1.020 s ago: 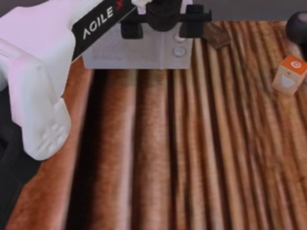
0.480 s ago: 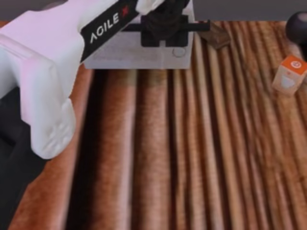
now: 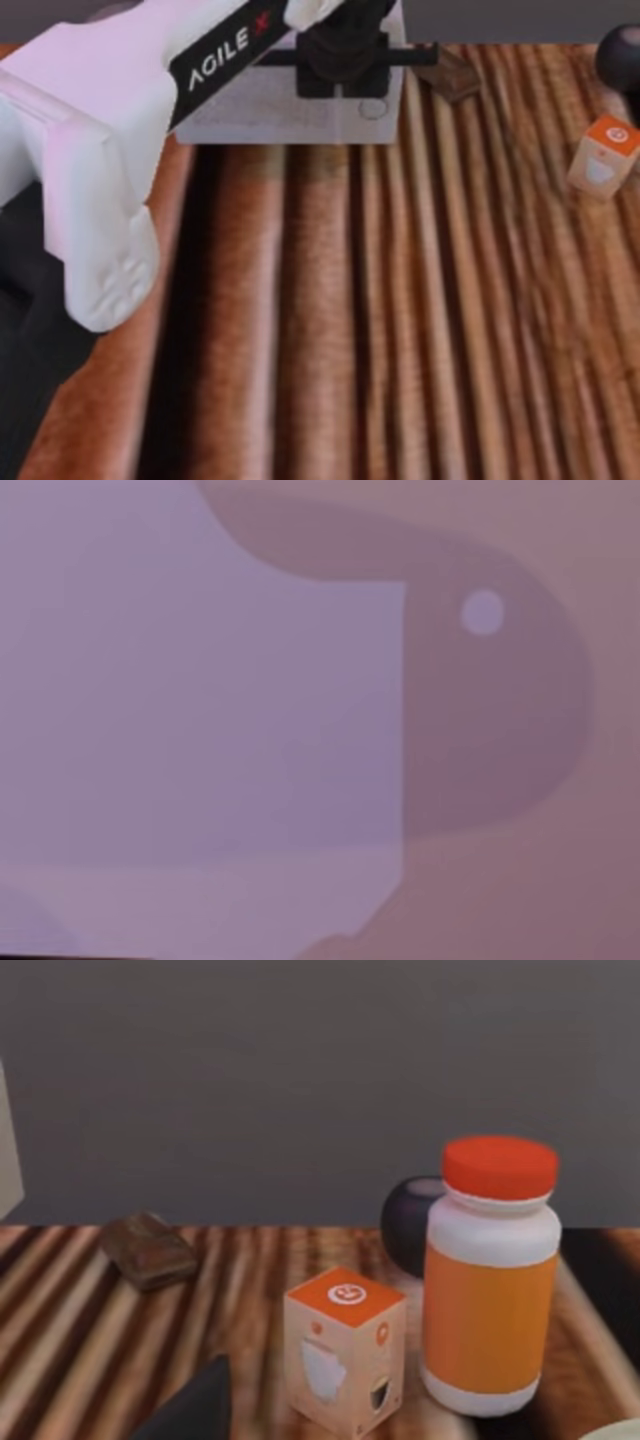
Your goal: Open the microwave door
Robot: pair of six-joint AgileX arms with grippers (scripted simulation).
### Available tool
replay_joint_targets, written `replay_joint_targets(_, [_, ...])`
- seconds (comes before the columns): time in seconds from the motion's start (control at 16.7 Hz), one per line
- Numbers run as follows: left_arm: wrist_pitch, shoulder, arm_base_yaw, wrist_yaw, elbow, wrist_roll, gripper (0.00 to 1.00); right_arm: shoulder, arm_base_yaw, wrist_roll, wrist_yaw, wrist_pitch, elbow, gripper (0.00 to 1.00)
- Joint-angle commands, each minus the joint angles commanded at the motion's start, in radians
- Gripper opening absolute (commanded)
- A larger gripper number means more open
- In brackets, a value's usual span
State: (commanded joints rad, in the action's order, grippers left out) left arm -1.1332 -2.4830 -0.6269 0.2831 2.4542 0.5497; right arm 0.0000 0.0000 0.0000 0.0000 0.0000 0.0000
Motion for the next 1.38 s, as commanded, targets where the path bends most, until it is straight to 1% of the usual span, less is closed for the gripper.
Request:
replay_joint_targets(0.18, [0.018, 0.024, -0.004, 0.006, -0.040, -0.001, 0.00, 0.000, 0.000, 0.000, 0.000, 0.000, 0.000, 1.00])
replay_joint_targets(0.6, [0.118, 0.147, -0.010, 0.023, -0.235, 0.025, 0.00, 0.000, 0.000, 0.000, 0.000, 0.000, 0.000, 1.00])
replay_joint_targets(1.38, [0.119, 0.149, -0.010, 0.023, -0.238, 0.025, 0.00, 0.000, 0.000, 0.000, 0.000, 0.000, 0.000, 1.00])
